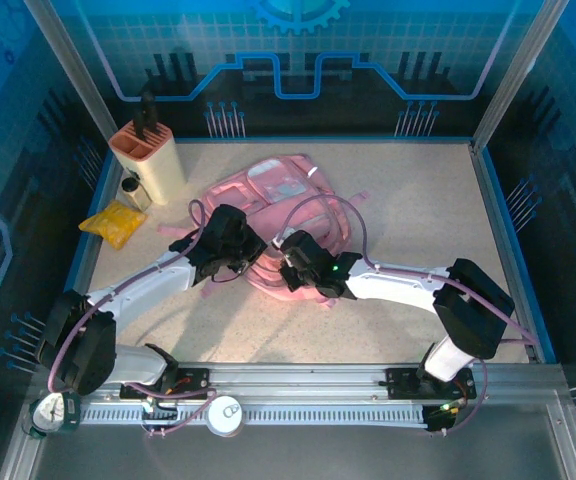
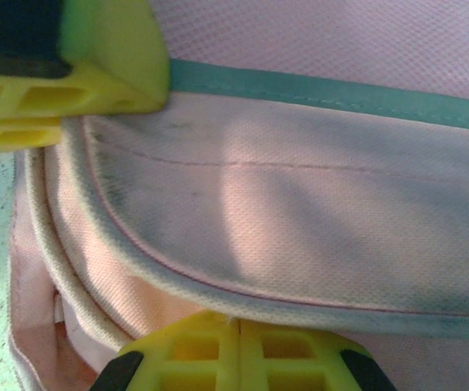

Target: Pack the student bag

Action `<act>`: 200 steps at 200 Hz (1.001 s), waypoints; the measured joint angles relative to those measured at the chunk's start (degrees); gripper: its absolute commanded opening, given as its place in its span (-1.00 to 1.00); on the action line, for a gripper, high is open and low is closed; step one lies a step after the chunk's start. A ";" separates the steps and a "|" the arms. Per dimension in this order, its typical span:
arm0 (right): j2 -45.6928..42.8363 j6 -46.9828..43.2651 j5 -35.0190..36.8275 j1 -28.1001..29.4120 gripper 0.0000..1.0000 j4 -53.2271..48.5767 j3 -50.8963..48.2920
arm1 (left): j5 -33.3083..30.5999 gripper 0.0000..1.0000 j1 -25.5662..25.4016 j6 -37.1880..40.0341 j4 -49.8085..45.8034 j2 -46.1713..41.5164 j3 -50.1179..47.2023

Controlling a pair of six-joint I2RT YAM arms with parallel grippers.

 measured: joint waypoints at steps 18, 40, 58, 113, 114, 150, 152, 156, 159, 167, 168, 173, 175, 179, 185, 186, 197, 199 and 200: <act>-0.61 1.07 0.85 -0.15 -1.00 -0.07 -0.59 | -0.17 -1.00 -0.02 0.33 -0.48 0.00 0.07; -2.45 1.95 1.66 -0.76 -1.00 0.02 -2.49 | -0.42 -1.00 -0.02 0.35 -0.85 0.00 0.22; -4.33 2.47 1.55 -1.81 -1.00 -0.11 -3.98 | -0.44 -1.00 0.00 0.37 -0.98 -0.02 0.22; -6.82 2.03 -3.02 -5.03 -1.00 1.29 -6.69 | -0.59 -1.00 0.00 1.29 -1.22 -0.33 0.35; -6.86 1.88 -3.39 -5.01 -0.98 1.44 -6.82 | -0.59 -1.00 0.00 1.29 -1.25 -0.33 0.35; -7.04 -1.27 -10.78 -5.01 -0.37 3.63 -7.08 | -0.04 -1.00 0.09 1.20 -1.53 -0.33 0.98; -7.02 -1.38 -11.15 -5.01 -0.35 3.80 -7.08 | 0.04 -1.00 0.11 1.20 -1.53 -0.33 1.01; -6.99 -1.77 -11.65 -5.01 -0.30 4.17 -7.08 | 0.09 -1.00 0.11 1.18 -1.60 -0.33 1.11; -6.99 -2.01 -12.04 -5.01 -0.24 4.42 -7.08 | 0.09 -1.00 0.11 1.18 -1.66 -0.33 1.22; -6.97 -2.47 -12.85 -5.03 -0.14 5.11 -7.08 | 0.13 -1.00 0.09 1.11 -1.86 -0.33 1.51; -6.95 -2.43 -12.92 -5.03 -0.13 5.16 -7.08 | 0.13 -1.00 0.09 1.07 -1.90 -0.33 1.55; -6.93 -3.06 -13.53 -5.03 -0.08 5.64 -7.04 | 0.24 -1.00 0.09 0.94 -1.88 -0.33 1.64; -6.93 -3.08 -13.64 -5.03 -0.06 5.70 -6.99 | 0.26 -1.00 0.09 0.83 -1.88 -0.33 1.70; -6.80 -3.72 -14.12 -5.03 -0.02 5.81 -6.73 | 0.37 -1.00 0.09 0.66 -1.90 -0.33 1.84; -6.64 -4.28 -14.60 -5.03 0.02 5.92 -6.25 | 0.52 -1.00 0.11 0.22 -1.84 -0.33 1.86; -6.60 -4.26 -14.64 -5.03 0.03 5.97 -6.19 | 0.57 -1.00 0.09 0.17 -1.84 -0.33 1.88; -6.38 -5.14 -14.95 -5.01 0.14 6.47 -5.14 | 0.74 -1.00 0.09 -0.37 -1.84 -0.33 1.90; -6.36 -5.38 -14.97 -5.01 0.16 6.60 -4.92 | 0.74 -1.00 0.09 -0.39 -1.84 -0.31 1.90; -6.34 -5.38 -14.93 -5.01 0.17 6.62 -4.85 | 0.74 -1.00 0.09 -0.48 -1.81 -0.33 1.90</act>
